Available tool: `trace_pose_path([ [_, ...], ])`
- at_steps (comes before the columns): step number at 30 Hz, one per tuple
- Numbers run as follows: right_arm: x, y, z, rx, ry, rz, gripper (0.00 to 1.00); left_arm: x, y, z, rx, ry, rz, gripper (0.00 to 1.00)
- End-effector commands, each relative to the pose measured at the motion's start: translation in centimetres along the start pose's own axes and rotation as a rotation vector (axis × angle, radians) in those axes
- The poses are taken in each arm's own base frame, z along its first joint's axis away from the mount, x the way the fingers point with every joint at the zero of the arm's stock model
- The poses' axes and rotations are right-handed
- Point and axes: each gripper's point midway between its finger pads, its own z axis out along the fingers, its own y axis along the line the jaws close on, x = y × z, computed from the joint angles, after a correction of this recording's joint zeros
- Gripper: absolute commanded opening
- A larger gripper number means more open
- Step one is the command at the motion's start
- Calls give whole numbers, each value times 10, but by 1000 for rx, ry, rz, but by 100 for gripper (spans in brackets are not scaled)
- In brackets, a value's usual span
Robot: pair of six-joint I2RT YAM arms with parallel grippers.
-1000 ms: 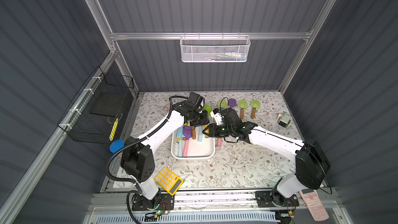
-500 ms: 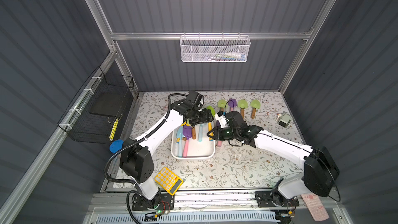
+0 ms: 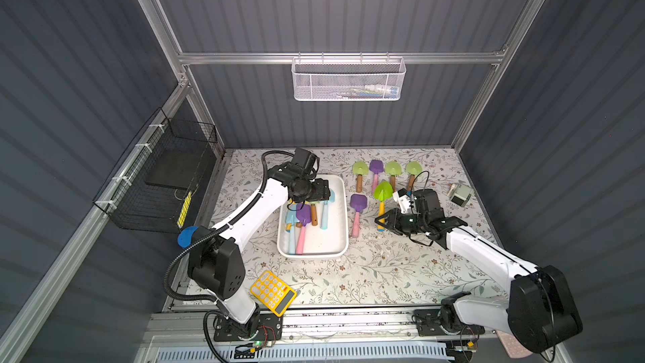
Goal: Take the shovel out of the storage box
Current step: Place the shovel at the center of the board.
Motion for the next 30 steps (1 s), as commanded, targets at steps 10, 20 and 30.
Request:
trace_pose_path([
  [10,10,-31,41,-148,107,101,15,16,10,16,-21,49,30,79],
  [20,14,-57,59,-138,139,151,16,28,24,19,-45,72,20,79],
  [30,13,-79,72,-87,179,189,24,32,28,21,-55,76,9,78],
])
